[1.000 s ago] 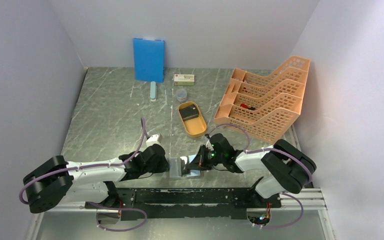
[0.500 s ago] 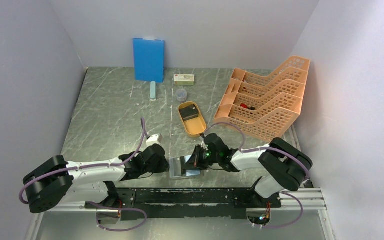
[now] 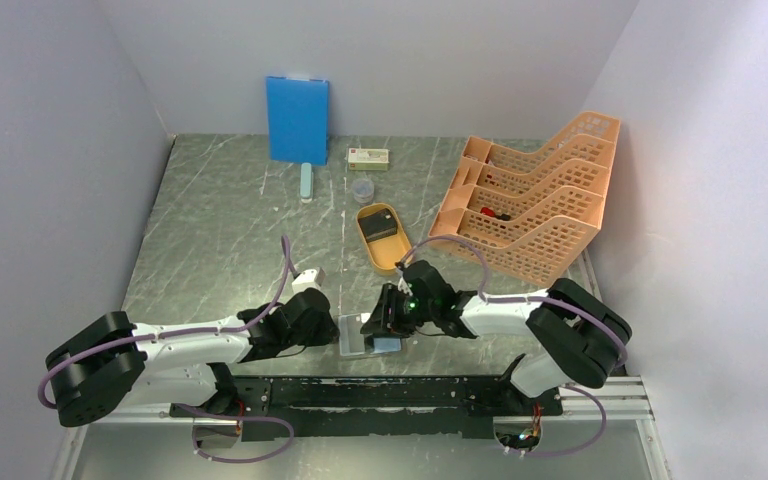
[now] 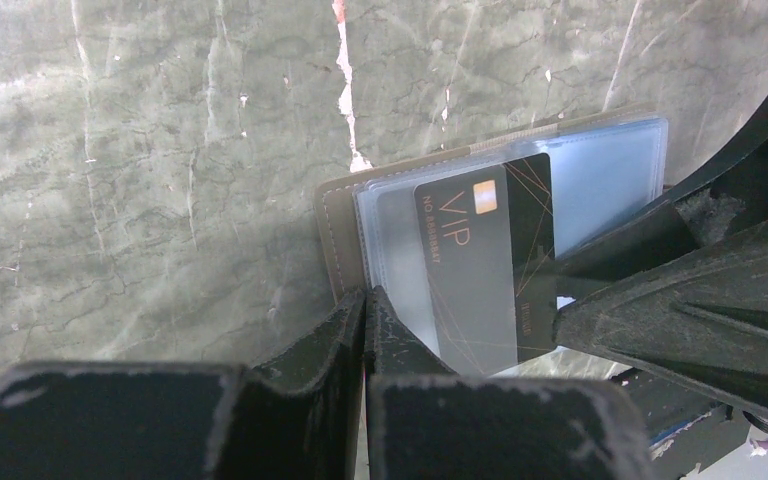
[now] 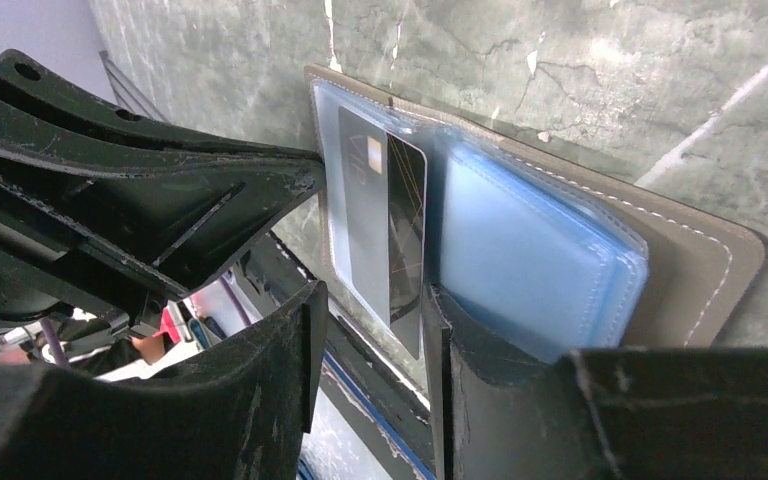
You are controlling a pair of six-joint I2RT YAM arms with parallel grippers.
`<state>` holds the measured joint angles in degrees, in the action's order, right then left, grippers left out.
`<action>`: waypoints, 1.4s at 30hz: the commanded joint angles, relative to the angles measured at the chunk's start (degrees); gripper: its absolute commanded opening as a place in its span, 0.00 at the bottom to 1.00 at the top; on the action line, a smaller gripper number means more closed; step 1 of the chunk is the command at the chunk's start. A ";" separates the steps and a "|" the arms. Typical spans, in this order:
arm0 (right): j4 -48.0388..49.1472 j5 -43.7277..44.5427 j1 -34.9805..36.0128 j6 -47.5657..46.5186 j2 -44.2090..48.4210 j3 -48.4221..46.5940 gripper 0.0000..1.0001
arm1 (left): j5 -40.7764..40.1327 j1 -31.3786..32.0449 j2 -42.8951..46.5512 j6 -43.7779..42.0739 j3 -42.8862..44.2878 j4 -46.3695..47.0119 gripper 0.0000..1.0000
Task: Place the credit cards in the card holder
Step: Insert the credit card into the card holder.
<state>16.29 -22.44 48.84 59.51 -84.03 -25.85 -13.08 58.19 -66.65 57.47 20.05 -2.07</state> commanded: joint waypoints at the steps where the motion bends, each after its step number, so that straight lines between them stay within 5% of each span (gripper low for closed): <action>1: -1.47 0.60 0.96 -2.14 -0.83 -1.92 0.43 | -0.92 -0.36 -1.98 -1.31 -2.82 -5.29 0.08; 16: -6.08 4.33 5.83 -5.83 -3.72 -7.50 0.43 | -1.18 -0.34 -0.71 -0.96 -3.44 -5.80 0.09; 23: -8.30 7.15 6.15 -6.24 -2.62 -8.02 0.45 | -2.70 -0.31 4.23 -1.48 -2.51 -9.03 0.32; 42: -12.34 12.57 6.33 -7.39 1.37 -8.29 0.46 | -8.86 -0.31 10.88 -2.82 3.52 -20.23 0.52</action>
<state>6.35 -13.41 54.78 53.08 -84.14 -33.26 -17.80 58.19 -56.53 56.34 20.32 -16.21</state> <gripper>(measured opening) 0.465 0.494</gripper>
